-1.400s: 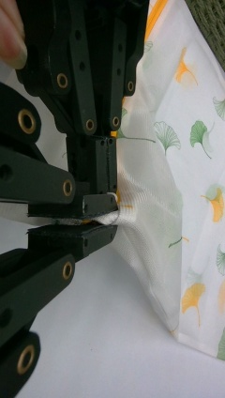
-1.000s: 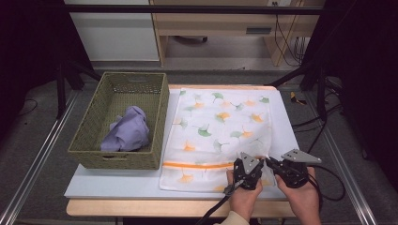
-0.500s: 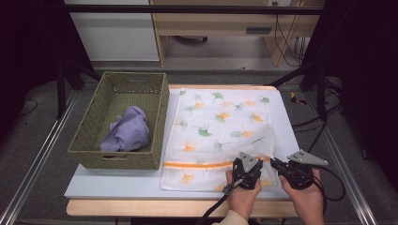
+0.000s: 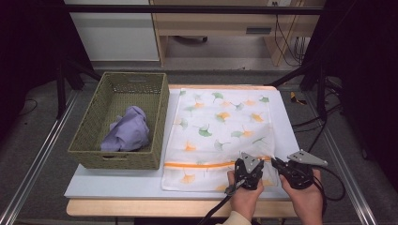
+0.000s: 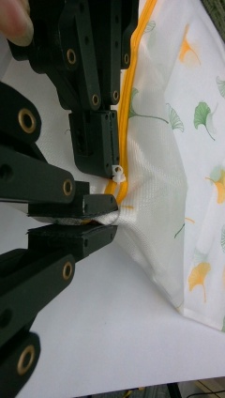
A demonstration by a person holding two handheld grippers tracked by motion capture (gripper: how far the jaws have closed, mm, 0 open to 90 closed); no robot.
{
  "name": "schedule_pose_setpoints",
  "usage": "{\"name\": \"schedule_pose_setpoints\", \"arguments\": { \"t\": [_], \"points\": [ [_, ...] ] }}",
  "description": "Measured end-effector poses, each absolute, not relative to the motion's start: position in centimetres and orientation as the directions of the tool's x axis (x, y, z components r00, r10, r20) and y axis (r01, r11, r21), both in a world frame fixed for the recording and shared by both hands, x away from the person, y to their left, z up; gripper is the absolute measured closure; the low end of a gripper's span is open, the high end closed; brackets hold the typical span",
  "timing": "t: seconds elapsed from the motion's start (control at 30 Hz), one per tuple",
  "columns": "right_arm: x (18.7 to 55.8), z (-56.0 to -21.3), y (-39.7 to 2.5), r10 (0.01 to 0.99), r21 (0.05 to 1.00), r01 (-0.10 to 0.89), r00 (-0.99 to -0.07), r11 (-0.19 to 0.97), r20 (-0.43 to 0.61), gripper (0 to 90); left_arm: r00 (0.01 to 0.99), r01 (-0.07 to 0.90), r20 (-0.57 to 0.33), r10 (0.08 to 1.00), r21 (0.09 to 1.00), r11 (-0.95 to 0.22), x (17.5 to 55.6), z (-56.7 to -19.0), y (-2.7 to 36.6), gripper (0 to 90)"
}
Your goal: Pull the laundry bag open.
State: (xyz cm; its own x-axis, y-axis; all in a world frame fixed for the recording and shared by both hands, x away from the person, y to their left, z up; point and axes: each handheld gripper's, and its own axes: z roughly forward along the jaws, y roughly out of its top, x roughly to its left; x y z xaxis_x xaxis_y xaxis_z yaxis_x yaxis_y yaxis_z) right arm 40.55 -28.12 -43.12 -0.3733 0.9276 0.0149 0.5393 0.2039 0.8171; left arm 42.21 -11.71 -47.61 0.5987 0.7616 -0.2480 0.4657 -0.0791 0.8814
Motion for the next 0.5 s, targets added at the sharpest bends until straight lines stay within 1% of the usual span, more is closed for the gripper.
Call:
{"name": "schedule_pose_setpoints", "arguments": {
  "t": [0.07,0.23,0.4,0.5],
  "points": [
    [40.5,-43.0,-28.0,0.928,0.817,0.541,-0.371,0.201,0.018,85.6,0.595,0.454,-0.229,0.771,0.887,-0.087,42.1,-47.5,-11.8,90.0],
    [40.5,-43.0,-28.3,0.934,0.815,0.538,-0.358,0.215,-0.01,85.7,0.594,0.461,-0.226,0.772,0.882,-0.097,42.3,-47.4,-11.7,90.0],
    [40.4,-43.1,-29.3,0.942,0.812,0.551,-0.336,0.192,0.005,85.7,0.6,0.479,-0.251,0.759,0.873,-0.09,42.5,-47.9,-10.9,90.0],
    [40.4,-43.2,-29.6,0.942,0.812,0.552,-0.335,0.188,0.009,85.7,0.613,0.464,-0.232,0.755,0.879,-0.107,42.3,-48.0,-10.5,90.0]
  ]
}}
